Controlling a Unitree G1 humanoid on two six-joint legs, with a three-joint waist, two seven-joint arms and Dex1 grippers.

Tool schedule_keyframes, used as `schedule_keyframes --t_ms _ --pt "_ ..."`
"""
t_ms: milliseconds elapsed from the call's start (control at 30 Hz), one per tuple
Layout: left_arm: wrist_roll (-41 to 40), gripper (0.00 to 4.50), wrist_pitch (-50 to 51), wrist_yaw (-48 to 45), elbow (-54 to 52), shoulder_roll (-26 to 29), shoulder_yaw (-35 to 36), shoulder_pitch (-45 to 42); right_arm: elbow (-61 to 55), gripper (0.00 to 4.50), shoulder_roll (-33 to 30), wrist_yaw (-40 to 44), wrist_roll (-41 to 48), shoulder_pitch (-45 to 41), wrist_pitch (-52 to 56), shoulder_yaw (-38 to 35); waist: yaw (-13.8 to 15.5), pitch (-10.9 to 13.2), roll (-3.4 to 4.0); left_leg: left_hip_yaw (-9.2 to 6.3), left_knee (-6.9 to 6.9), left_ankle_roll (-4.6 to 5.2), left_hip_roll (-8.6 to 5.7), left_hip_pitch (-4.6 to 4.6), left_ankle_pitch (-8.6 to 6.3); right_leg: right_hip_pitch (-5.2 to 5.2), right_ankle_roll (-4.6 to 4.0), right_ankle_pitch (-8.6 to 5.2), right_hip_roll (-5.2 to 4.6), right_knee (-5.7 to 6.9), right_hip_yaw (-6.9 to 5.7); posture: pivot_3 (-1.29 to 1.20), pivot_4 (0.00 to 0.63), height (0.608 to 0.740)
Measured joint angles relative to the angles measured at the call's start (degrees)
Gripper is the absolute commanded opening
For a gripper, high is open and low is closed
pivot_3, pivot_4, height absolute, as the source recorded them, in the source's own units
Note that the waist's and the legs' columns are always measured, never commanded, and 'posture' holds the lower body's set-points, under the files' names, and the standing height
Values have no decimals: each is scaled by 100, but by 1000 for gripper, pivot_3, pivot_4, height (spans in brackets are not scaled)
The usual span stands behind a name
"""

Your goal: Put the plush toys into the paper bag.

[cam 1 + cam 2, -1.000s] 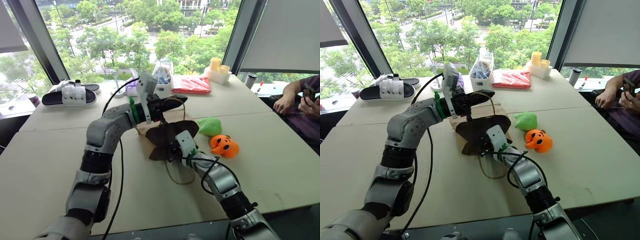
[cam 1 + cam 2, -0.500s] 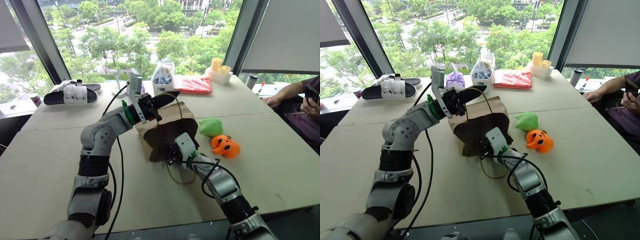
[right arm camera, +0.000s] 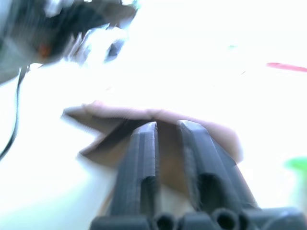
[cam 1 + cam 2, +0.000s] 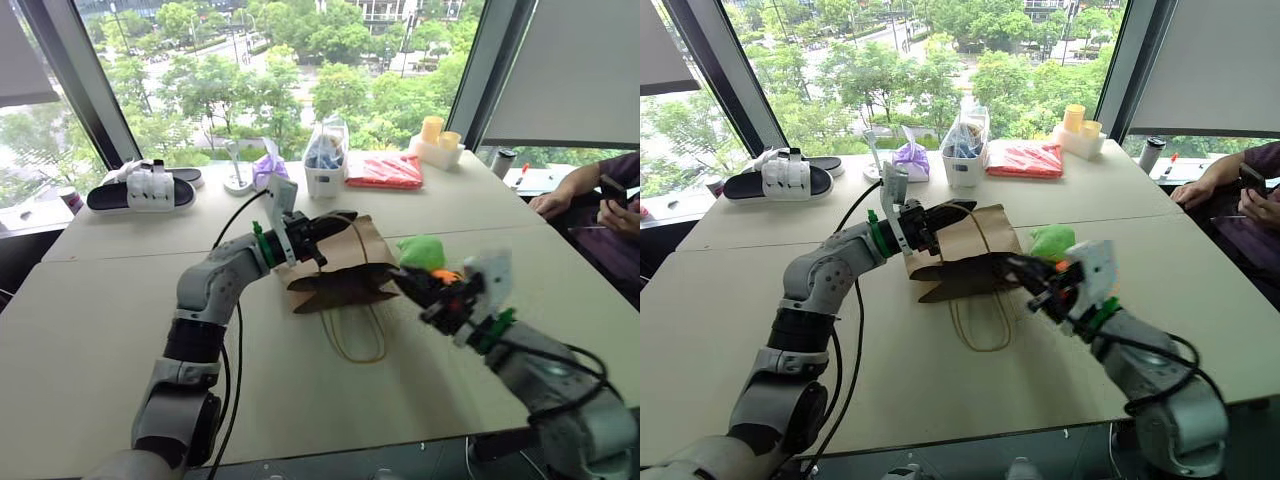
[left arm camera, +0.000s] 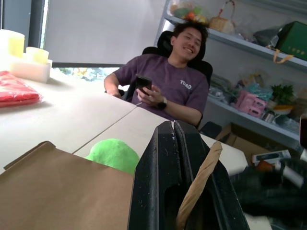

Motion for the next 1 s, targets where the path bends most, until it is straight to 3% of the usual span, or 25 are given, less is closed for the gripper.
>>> schedule_keyframes --t_ms 133,400,500,733,900,1000 --pt "-9 0 1 52 -153 -100 5 95 1063 4478 -636 -191 -609 400 -204 -361 13 0 -3 10 2 2 -4 -1 -1 5 0 0 -2 -3 2 0 150 740" --pt "61 0 -184 237 -133 -374 -61 56 4491 4478 -818 -86 -1647 -955 -1306 511 -50 -2 5 22 0 3 1 10 -1 3 0 0 -1 5 8 0 150 740" --pt "124 0 -291 300 -114 -413 -62 49 5155 3621 -785 48 -1701 -1380 -1564 603 -17 -2 5 19 2 2 -1 7 0 5 0 0 -1 1 8 0 150 740" --pt "138 0 -424 492 59 -404 63 21 5463 151 -660 178 -1429 -1628 -1389 432 -14 -3 4 16 9 2 -2 5 0 9 0 0 -1 0 7 0 150 740" --pt "126 0 -424 536 132 -409 139 -138 5056 46 -529 76 -1110 -1466 -993 201 -3 -3 5 13 9 3 -2 4 -1 9 0 0 -1 -1 6 0 150 740" --pt "124 0 -426 569 247 -423 180 -218 4186 46 -564 139 -706 -1001 -569 24 7 -2 8 7 7 4 -4 -3 -1 3 1 0 -2 -2 6 0 150 740"
